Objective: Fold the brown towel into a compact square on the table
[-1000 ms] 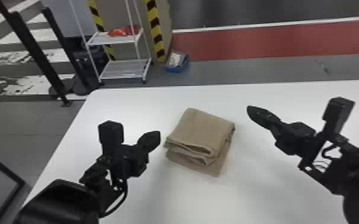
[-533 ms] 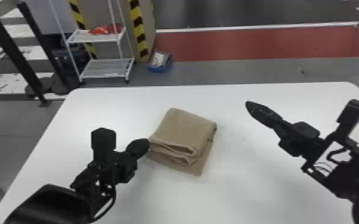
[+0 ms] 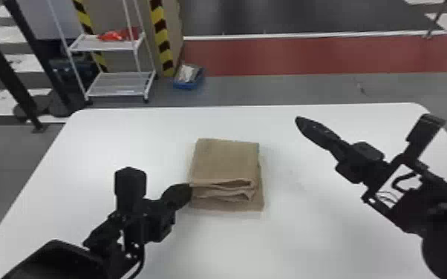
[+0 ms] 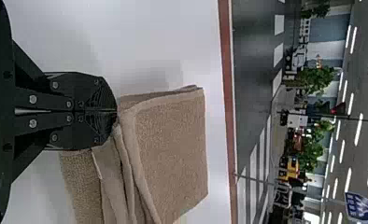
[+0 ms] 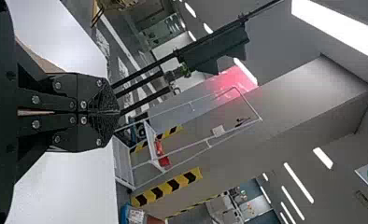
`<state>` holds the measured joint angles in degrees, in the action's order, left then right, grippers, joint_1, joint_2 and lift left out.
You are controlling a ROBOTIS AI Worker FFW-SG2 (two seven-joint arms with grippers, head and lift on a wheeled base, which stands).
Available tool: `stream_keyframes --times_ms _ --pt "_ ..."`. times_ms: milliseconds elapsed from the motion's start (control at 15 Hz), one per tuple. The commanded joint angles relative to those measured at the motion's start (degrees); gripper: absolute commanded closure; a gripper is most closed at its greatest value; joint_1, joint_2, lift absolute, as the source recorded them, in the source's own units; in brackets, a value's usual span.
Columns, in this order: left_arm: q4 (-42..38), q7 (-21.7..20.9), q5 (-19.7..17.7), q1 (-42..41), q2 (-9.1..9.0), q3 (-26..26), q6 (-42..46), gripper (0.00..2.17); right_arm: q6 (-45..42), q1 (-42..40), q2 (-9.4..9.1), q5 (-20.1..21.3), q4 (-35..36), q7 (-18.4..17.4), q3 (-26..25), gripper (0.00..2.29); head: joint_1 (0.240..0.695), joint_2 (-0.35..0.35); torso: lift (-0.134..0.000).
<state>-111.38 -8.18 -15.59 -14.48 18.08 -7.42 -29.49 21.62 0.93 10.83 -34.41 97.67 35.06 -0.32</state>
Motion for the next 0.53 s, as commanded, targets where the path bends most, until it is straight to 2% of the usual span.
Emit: stream_keyframes --times_ms 0,133,267,467 --pt "-1.64 0.54 -0.05 -0.46 -0.06 -0.22 0.17 1.91 0.32 0.22 -0.02 0.14 -0.03 -0.17 0.50 2.10 0.695 0.052 -0.128" --pt "-3.58 1.33 -0.23 -0.90 -0.06 1.18 0.87 1.91 0.67 1.01 -0.11 2.60 -1.26 -0.79 2.52 2.10 0.695 0.047 -0.128" --pt "-5.33 2.74 -0.58 -1.69 -0.06 3.82 2.80 1.91 -0.91 3.56 -1.07 6.46 -6.27 -1.23 6.65 2.10 0.695 0.071 -0.128" --pt "-6.92 3.09 -1.46 -3.19 0.03 6.46 3.16 1.91 -10.58 10.24 -5.11 13.32 -17.52 -1.23 12.71 2.10 0.695 0.125 -0.128"
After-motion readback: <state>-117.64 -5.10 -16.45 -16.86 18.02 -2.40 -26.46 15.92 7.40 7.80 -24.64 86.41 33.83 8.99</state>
